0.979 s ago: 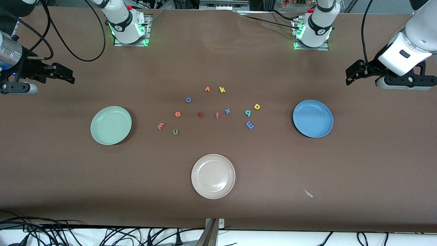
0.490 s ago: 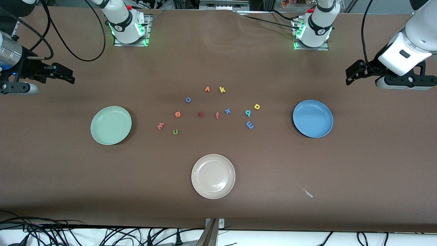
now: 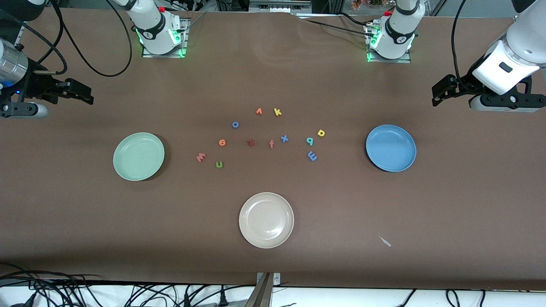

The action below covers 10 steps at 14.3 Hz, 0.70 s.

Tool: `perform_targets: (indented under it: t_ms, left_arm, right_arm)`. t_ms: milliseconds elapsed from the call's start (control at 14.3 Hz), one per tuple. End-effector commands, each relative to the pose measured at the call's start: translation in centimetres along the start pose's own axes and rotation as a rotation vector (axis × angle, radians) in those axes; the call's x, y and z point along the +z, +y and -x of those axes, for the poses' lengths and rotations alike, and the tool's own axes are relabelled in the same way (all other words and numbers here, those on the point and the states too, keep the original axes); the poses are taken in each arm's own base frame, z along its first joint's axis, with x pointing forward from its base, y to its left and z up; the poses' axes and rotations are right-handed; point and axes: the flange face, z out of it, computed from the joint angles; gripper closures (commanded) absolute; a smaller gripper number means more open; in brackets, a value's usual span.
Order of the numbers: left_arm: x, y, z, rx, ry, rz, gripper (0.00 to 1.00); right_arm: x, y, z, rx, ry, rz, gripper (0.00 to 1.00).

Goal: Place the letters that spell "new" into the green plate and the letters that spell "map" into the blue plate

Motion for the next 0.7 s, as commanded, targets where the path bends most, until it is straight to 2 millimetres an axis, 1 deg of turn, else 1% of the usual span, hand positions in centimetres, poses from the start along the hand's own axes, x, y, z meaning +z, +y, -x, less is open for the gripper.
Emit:
perform_targets:
  t_ms: [0, 559, 629]
  left_arm:
    - [-0.55, -0.1, -0.13, 0.013, -0.004, 0.026, 0.0]
    - [-0.47, -0.17, -0.18, 0.009, -0.005, 0.028, 0.0]
    - [0.16, -0.11, -0.46, 0.01, -0.017, 0.026, 0.0]
  right_arm:
    - [-0.15, -0.29, 0.18, 0.005, -0.003, -0.008, 0.0]
    - [-0.1, -0.47, 0.11, 0.002, -0.002, -0.008, 0.0]
    - [-0.07, -0.55, 0.15, 0.001, -0.005, -0.007, 0.0]
